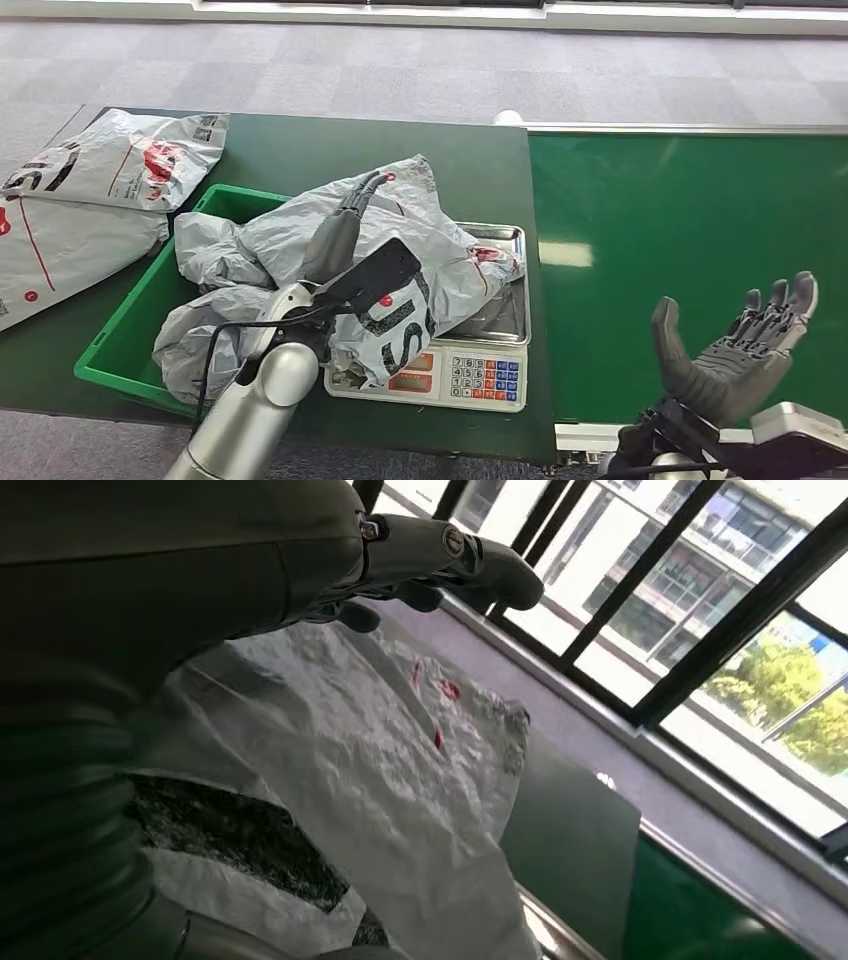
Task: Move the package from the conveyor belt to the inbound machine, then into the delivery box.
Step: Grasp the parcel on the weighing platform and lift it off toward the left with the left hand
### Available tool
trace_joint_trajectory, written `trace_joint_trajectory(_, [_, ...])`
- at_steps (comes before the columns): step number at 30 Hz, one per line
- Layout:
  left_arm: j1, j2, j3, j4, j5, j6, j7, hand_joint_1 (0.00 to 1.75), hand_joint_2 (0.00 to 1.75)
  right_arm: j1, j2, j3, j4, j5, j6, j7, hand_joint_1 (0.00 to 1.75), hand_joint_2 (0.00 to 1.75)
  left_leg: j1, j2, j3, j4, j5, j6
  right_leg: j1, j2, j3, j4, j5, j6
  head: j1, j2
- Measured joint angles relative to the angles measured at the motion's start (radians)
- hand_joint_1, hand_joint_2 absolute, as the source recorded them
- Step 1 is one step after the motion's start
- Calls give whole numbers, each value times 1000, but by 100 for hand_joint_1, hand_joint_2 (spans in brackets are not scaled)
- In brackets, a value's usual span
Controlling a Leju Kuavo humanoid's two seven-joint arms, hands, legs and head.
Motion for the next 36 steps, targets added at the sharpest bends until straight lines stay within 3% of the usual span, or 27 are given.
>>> trace_joint_trajectory(10, [-116, -93, -90, 419, -165, -18, 117, 2, 175, 32, 15, 30, -25, 78, -1, -4, 0, 175, 0, 0, -1, 0, 0, 1, 0, 0, 0, 0, 0, 0, 0, 0])
trace_joint_trajectory(14, [-133, -105, -93, 490, -201, -42, 136, 171, 175, 32, 18, 33, -27, 78, -2, -4, 0, 175, 0, 0, -1, 0, 1, 1, 0, 0, 0, 0, 0, 0, 0, 0])
trace_joint_trajectory(22, [-147, -107, -90, 584, -352, -92, 194, 175, 175, 36, 35, 48, -36, 85, -3, -4, 0, 175, 0, 0, 1, -1, 0, 1, 0, 0, 3, 0, 0, 0, 0, 0])
trace_joint_trajectory(27, [-132, -97, -43, 557, -379, -72, 172, 175, 175, 39, 37, 48, -40, 81, -3, 6, 0, 175, 0, 1, 2, -1, 1, 0, 2, 1, 4, 0, 0, -1, 0, 0])
trace_joint_trajectory(31, [-77, -73, 32, 419, -311, 29, 70, 175, 175, 47, 36, 48, -40, 68, -3, 4, 0, 175, 0, 1, 0, -1, 4, -2, 3, 1, 1, 1, 2, -2, 0, 0])
trace_joint_trajectory(36, [-17, -16, 107, 86, -180, 189, -59, 175, 175, 76, 36, 48, -42, 73, -4, -1, 0, 175, 1, 1, -4, -2, 5, -3, 4, 2, -3, 1, 3, -3, 0, 0])
